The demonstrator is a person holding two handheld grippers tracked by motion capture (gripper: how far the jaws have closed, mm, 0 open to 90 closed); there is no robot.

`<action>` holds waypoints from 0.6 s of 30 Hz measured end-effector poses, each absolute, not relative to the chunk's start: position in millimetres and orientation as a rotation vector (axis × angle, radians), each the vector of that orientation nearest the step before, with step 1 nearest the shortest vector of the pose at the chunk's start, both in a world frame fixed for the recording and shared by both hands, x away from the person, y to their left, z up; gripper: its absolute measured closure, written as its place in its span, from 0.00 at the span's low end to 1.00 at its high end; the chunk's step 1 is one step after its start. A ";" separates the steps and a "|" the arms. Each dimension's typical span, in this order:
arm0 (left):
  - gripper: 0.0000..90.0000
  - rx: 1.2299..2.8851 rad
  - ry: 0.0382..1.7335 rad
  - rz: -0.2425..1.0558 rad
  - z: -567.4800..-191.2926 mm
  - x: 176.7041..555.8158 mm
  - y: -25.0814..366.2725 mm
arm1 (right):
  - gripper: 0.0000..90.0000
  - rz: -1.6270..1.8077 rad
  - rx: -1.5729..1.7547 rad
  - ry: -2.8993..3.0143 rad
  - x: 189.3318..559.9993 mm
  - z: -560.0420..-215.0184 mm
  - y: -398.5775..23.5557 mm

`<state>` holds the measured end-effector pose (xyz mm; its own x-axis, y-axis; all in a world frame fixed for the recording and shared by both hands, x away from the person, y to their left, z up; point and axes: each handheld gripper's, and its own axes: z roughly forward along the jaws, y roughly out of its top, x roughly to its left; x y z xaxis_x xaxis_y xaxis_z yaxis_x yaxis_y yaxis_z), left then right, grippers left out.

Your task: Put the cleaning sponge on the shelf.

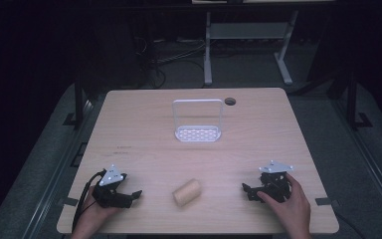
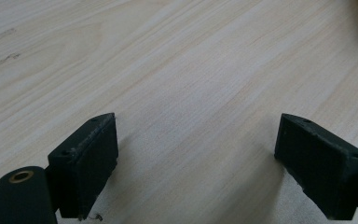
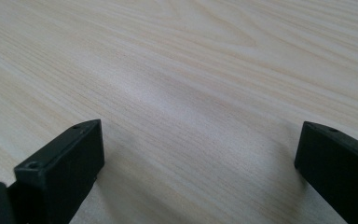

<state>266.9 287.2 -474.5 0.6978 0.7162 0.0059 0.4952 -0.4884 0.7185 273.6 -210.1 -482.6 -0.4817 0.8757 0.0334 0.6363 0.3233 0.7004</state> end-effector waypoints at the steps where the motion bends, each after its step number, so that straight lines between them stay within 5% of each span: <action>1: 0.14 2.189 0.920 0.398 -474.5 267.0 287.2 | 0.01 0.943 1.347 2.243 273.7 -482.6 -210.1; 18: 0.15 2.209 0.889 0.403 -468.4 265.5 282.5 | 0.01 0.943 1.346 2.243 273.6 -482.6 -210.1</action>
<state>265.5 282.5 -468.4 0.7145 0.6993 0.0220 0.4777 -0.5106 0.7149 273.6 -210.1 -482.6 -0.4821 0.8755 0.0335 0.6362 0.3236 0.7004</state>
